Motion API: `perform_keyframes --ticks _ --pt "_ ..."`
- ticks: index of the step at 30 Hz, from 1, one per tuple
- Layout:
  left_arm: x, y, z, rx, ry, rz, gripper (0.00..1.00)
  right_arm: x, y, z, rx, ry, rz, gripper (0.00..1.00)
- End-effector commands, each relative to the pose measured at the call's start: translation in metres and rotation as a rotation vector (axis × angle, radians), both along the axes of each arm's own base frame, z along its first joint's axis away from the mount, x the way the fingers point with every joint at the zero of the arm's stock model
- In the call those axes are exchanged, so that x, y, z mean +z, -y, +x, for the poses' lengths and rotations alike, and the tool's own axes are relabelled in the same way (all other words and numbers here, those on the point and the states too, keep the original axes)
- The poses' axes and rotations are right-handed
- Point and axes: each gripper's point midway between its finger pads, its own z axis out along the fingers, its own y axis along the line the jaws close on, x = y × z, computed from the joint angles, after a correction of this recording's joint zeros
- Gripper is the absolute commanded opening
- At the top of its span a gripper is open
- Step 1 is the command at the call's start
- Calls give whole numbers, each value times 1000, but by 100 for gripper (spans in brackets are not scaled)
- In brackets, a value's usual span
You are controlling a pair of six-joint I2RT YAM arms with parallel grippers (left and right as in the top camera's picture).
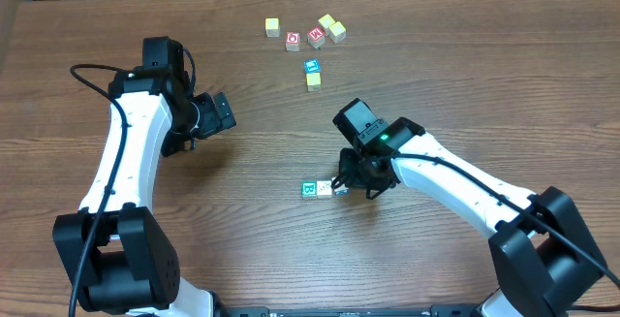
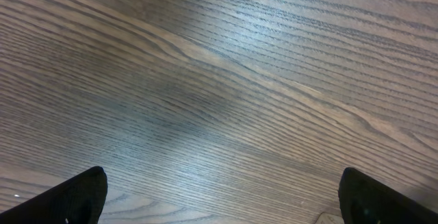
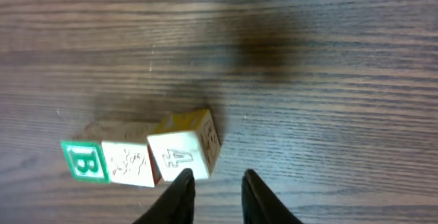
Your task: Flip 4 blocks
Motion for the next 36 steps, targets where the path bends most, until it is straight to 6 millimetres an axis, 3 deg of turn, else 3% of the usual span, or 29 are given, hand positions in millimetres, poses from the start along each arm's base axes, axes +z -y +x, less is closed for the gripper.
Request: perform_keyframes --ticks 1,17,22,36 --pt "2 -1 4 -19 10 14 100 -15 9 3 -49 -5 -62 22" --pt "2 -1 4 -18 10 14 100 -17 7 -2 -44 -33 -48 21" --pt "2 -1 4 -19 10 14 100 -22 11 6 -56 18 -70 8" --pt "2 -1 4 -19 10 14 100 -28 -4 -7 -34 -45 28 4"
